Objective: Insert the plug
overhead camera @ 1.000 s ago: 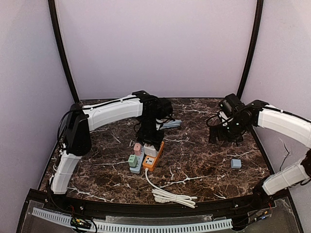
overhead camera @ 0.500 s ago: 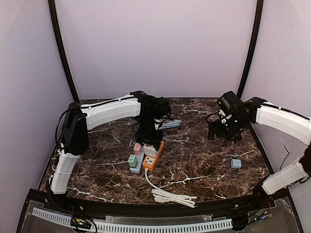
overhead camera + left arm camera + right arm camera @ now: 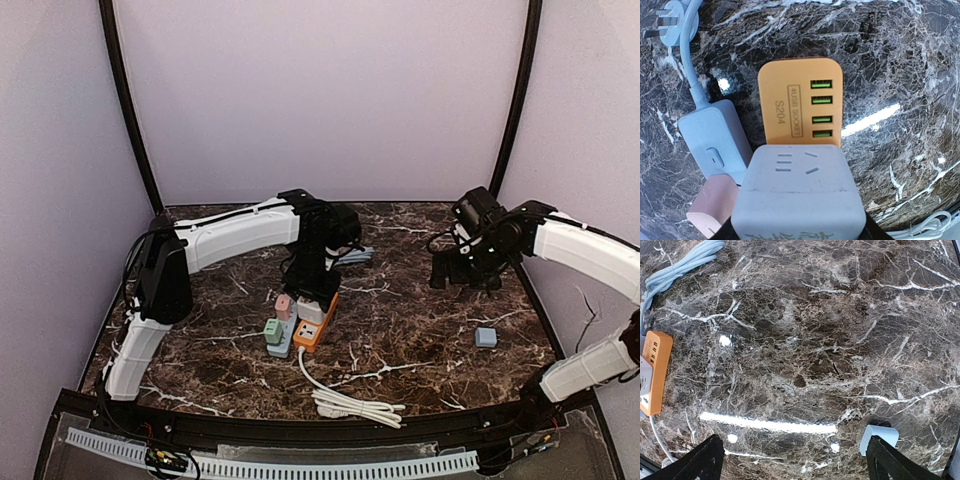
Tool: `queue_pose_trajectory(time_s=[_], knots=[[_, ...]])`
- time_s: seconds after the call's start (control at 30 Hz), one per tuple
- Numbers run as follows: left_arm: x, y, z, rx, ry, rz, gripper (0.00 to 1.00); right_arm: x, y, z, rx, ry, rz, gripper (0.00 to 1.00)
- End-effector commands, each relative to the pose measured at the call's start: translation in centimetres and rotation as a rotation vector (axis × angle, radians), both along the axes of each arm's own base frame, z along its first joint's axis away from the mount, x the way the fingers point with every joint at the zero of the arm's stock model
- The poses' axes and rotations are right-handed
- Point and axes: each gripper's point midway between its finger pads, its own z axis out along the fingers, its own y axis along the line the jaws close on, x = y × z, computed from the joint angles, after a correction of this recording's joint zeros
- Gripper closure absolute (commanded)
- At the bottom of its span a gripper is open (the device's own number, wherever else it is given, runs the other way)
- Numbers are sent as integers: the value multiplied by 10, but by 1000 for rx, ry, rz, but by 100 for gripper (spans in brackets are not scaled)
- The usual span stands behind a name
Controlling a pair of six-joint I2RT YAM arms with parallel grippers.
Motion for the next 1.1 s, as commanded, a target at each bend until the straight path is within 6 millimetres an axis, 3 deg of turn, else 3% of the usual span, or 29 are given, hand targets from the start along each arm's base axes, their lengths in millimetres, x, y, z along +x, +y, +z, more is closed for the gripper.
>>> queue_pose_trajectory(time_s=[0.0, 0.17, 0.3, 0.43, 0.5, 0.6, 0.7, 0.8, 0.97, 1.07], knots=[[-18, 21, -105, 168, 138, 31, 99, -8, -9, 0, -28, -1, 18, 1], [-37, -8, -110, 69, 191, 114, 99, -10, -10, -2, -35, -5, 27, 1], [-43, -41, -109, -3, 185, -59, 99, -10, -9, -5, -35, -1, 39, 1], [-36, -18, -115, 89, 165, -126, 99, -8, -11, -4, -52, -9, 53, 1], [-33, 0, -117, 140, 186, -80, 99, -6, -11, -5, -61, -10, 56, 1], [-32, 12, -117, 156, 201, 59, 99, -5, -11, -7, -68, -4, 58, 1], [-34, 4, -118, 112, 222, 206, 99, -4, -10, -9, -71, 3, 58, 1], [-33, -6, -120, 89, 223, 245, 99, -3, -8, -11, -72, 9, 61, 1], [-23, -25, -113, 23, 183, 142, 99, 0, -7, -10, -75, 5, 69, 1], [-17, -22, -109, 47, 136, 41, 99, 1, -7, -7, -79, -3, 73, 1]])
